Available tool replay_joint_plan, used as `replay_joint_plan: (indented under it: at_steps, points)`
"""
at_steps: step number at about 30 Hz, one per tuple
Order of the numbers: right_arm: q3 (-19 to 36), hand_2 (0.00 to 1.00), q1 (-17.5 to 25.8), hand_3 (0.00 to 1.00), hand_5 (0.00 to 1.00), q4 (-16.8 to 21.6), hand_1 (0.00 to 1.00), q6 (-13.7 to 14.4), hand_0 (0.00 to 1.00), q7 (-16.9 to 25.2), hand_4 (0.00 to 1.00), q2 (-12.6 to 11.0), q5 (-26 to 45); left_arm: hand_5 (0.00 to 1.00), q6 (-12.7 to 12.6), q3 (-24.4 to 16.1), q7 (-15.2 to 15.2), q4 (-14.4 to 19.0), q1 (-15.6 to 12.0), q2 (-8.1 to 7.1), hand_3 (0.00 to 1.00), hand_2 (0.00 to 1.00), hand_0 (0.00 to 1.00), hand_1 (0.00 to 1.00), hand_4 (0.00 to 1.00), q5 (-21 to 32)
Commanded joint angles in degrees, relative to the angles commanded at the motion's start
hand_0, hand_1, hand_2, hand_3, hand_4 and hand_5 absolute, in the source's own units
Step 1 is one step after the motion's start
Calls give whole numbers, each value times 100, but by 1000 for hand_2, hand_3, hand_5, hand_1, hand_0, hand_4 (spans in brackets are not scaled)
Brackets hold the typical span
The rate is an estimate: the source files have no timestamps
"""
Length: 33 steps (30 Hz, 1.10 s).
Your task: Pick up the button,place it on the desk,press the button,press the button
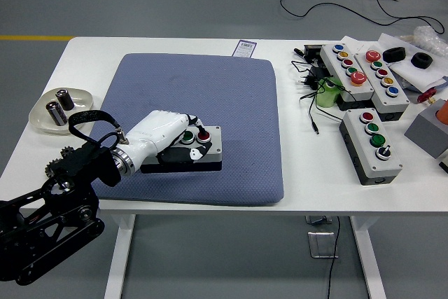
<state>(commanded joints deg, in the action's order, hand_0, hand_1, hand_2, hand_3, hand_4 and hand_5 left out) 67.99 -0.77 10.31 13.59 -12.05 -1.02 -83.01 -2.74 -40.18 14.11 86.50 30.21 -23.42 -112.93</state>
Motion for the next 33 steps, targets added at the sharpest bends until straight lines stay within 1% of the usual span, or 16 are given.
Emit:
replay_joint_plan:
  at_steps: [5, 9, 10, 12, 16, 20, 21, 25, 27, 30, 33]
  points:
    - [10, 674, -7, 624, 173, 0, 658, 4, 673, -2, 310, -7, -14, 825, 42, 48, 23, -40, 64, 14, 641, 2, 2, 2, 609, 27]
    - [8, 674, -11, 624, 173, 0, 658, 10, 673, -1, 310, -6, 2, 825, 30, 111, 32, -38, 51, 35, 641, 2, 2, 2, 609, 52]
    - [9, 674, -12, 624, 173, 0, 658, 10, 673, -2, 310, -7, 0, 846, 26, 130, 35, -41, 50, 43, 643, 2, 2, 2, 612, 54]
    - [15, 674, -15, 624, 173, 0, 658, 9, 673, -6, 310, -7, -12, 846, 25, 175, 44, -59, 53, 58, 643, 2, 2, 2, 612, 53]
    - [10, 674, -20, 624, 173, 0, 658, 11, 673, -10, 310, -11, -16, 846, 64, 252, 78, -212, 71, 98, 644, 2, 2, 2, 611, 42]
    - [-4, 674, -19, 624, 173, 0, 658, 15, 673, -9, 310, -13, 5, 846, 141, 257, 127, -308, 72, 112, 644, 2, 2, 2, 611, 15]
    - [-13, 674, -20, 624, 173, 0, 658, 17, 673, -8, 310, -13, 16, 846, 195, 264, 138, -336, 74, 114, 644, 2, 2, 2, 611, 16]
    - [-2, 674, -20, 624, 173, 0, 658, 16, 673, -10, 310, -10, 2, 854, 364, 290, 172, -365, 80, 116, 645, 2, 2, 2, 614, 12]
    - [1, 674, -20, 624, 173, 0, 658, 15, 673, -11, 310, -9, -1, 854, 390, 292, 181, -361, 81, 114, 645, 2, 2, 2, 614, 5]
    - [14, 674, -15, 624, 173, 0, 658, 12, 673, -11, 310, -9, -15, 867, 334, 209, 194, -284, 60, 110, 647, 2, 2, 2, 615, -18]
    - [25, 674, -13, 624, 173, 0, 658, 10, 673, -12, 310, -5, -22, 867, 200, 49, 147, -167, 31, 100, 647, 2, 2, 2, 615, -43]
